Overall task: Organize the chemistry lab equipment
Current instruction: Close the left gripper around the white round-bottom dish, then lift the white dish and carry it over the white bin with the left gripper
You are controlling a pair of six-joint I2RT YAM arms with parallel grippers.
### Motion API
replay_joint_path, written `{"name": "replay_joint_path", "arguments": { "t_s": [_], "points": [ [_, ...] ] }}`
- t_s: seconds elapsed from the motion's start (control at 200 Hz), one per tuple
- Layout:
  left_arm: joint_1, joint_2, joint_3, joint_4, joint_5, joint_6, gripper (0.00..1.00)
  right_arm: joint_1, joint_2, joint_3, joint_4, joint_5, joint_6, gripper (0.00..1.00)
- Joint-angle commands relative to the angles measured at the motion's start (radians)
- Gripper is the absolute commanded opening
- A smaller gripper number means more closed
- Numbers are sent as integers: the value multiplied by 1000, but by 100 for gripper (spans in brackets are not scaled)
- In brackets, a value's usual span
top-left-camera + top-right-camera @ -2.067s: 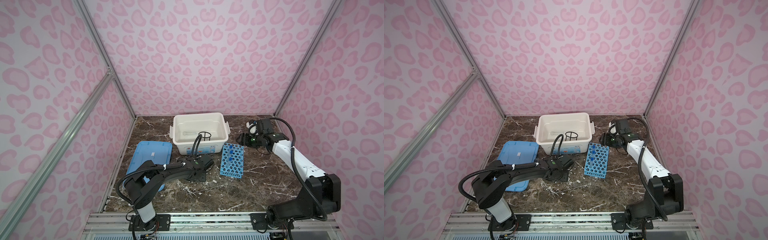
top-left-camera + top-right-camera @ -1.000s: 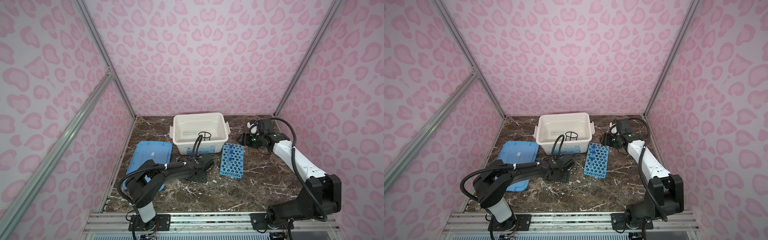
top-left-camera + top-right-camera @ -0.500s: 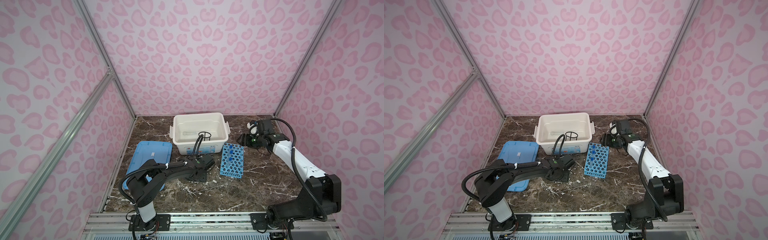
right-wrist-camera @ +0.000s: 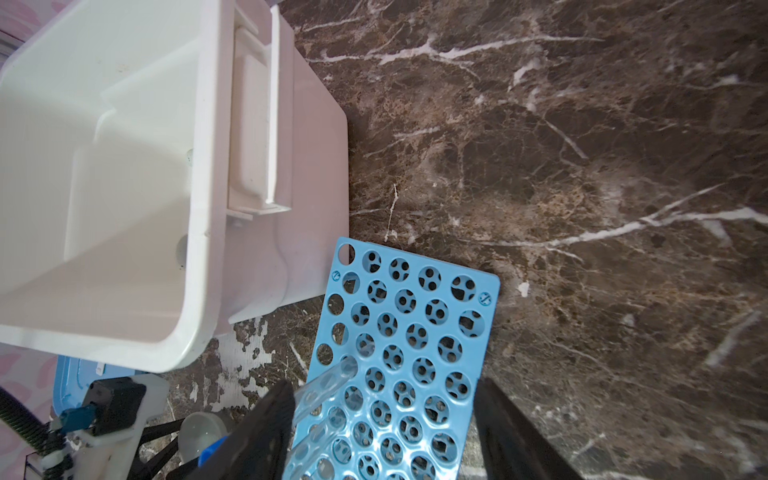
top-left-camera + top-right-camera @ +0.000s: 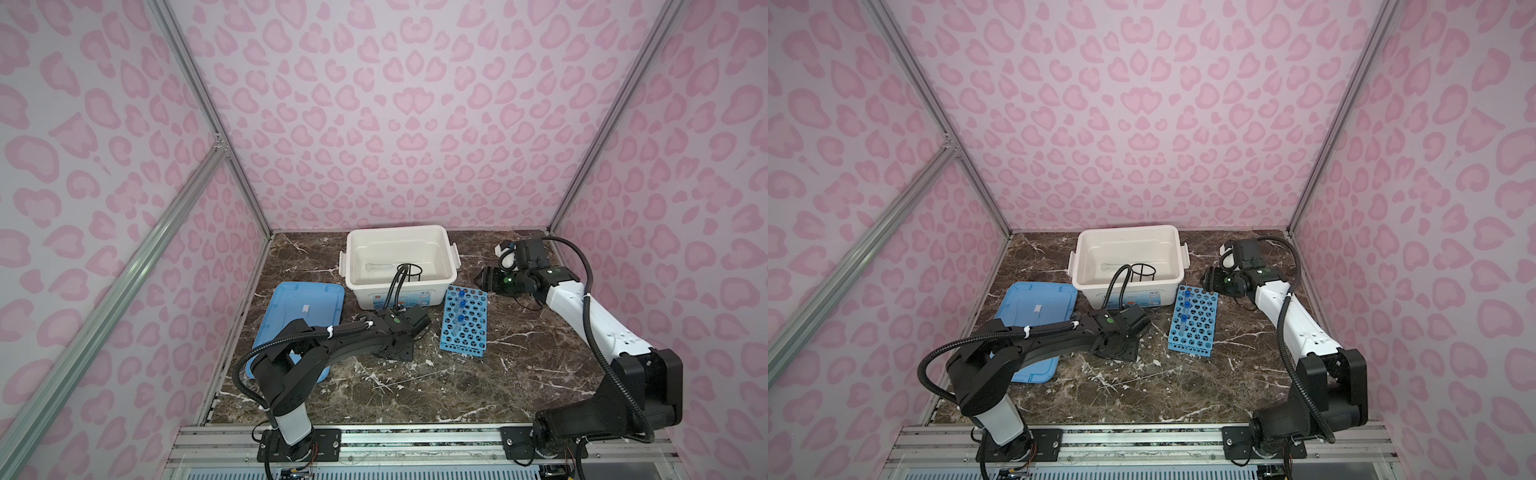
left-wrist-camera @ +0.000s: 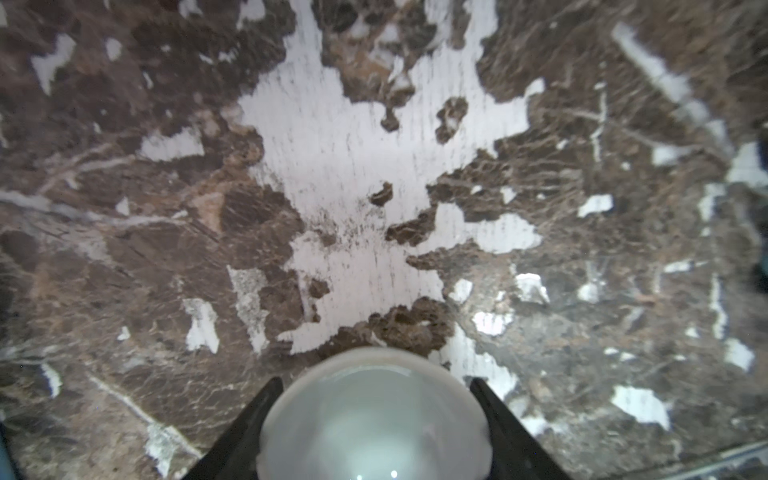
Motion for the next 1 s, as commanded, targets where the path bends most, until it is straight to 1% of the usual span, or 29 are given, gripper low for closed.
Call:
{"name": "replay_joint_path", "arguments": {
  "t_s": [0.0, 0.315, 0.47, 0.605, 0.62, 0.71, 0.88, 0.995],
  "points": [
    [0, -25, 31, -54, -23, 19, 58, 1, 4, 3, 29, -13, 13, 71],
    [10, -125, 140, -152, -70, 61, 57, 2, 11, 12, 73, -36, 49, 71],
    [42, -193, 205, -187, -74, 92, 57, 7, 22, 24, 95, -52, 63, 71],
    [100, -233, 245, -190, -38, 125, 57, 17, 34, 42, 110, -56, 71, 71],
    [108, -234, 275, -190, -34, 129, 57, 18, 36, 45, 112, -56, 71, 70],
    [150, -236, 324, -190, -1, 159, 57, 26, 47, 52, 130, -60, 83, 71],
    [229, -210, 426, -189, 76, 213, 57, 45, 74, 74, 148, -62, 97, 71],
    [283, -162, 509, -186, 127, 250, 57, 57, 95, 94, 153, -62, 107, 70]
  ]
}}
